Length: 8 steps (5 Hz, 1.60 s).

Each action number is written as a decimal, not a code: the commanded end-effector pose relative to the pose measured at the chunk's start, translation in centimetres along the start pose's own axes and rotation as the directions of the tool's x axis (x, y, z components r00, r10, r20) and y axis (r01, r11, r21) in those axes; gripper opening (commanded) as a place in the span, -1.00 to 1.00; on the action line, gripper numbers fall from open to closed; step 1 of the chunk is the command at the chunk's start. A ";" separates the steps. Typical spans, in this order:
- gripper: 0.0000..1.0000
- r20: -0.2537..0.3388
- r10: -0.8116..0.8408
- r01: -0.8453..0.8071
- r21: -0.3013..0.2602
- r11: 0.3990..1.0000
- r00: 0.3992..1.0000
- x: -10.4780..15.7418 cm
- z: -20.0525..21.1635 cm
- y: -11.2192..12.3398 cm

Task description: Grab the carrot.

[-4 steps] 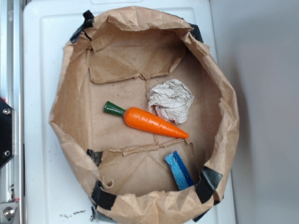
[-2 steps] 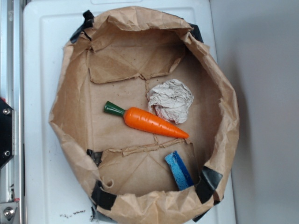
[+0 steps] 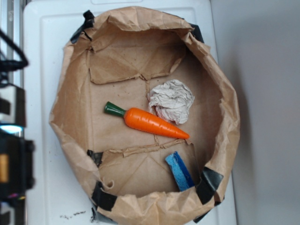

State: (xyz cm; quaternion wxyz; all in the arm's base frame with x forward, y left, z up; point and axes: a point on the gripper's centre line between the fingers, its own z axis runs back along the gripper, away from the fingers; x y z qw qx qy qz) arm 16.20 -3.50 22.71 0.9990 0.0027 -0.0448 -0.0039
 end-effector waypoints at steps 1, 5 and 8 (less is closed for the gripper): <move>1.00 0.036 -0.096 0.096 0.003 0.995 0.995 4.7 -1.6 0.5; 1.00 0.036 -0.096 0.096 0.003 0.995 0.995 4.7 -1.6 0.5; 1.00 0.117 -0.199 0.191 0.071 0.979 0.973 13.3 -7.4 2.7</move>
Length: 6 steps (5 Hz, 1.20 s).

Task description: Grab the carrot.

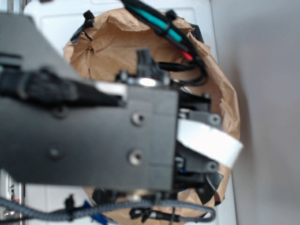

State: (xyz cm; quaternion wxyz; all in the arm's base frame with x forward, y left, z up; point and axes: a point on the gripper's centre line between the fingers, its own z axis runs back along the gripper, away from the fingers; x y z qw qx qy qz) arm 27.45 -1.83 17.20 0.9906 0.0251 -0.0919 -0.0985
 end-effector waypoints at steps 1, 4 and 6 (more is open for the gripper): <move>1.00 0.026 -0.007 0.006 0.025 1.000 1.000 2.3 -1.2 1.4; 1.00 0.026 -0.007 0.006 0.025 1.000 1.000 2.3 -1.2 1.4; 1.00 0.016 -0.081 0.081 0.004 0.997 0.997 -1.3 -4.9 5.2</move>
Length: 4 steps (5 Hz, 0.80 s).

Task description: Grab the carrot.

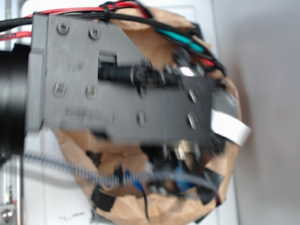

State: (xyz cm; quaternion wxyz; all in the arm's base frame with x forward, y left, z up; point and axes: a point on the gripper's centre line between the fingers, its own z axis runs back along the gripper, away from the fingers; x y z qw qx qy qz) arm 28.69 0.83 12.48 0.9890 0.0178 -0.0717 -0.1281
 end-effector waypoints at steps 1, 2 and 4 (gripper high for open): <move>1.00 0.005 -0.068 0.068 0.033 0.997 0.998 -2.5 -1.6 3.8; 1.00 -0.041 -0.083 0.080 -0.063 0.995 0.996 -1.9 -4.3 4.3; 1.00 -0.031 -0.071 0.071 -0.006 0.997 0.997 -3.0 -8.3 2.1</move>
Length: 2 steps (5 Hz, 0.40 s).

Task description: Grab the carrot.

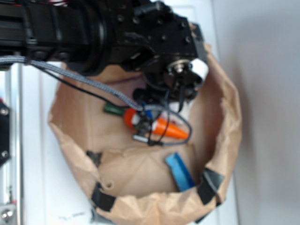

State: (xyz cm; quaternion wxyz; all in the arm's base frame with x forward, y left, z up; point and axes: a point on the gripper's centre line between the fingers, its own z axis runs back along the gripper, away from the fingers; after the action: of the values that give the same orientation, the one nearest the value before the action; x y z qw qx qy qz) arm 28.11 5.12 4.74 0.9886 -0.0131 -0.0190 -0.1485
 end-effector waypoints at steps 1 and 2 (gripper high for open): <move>1.00 0.036 -0.028 0.024 0.105 0.994 0.999 0.0 -2.1 -1.7; 1.00 -0.002 0.027 -0.026 0.156 0.987 1.000 1.1 -3.1 -1.8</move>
State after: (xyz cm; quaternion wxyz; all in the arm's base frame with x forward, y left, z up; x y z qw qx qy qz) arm 29.59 3.52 2.93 0.9882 0.0642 -0.0568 -0.1272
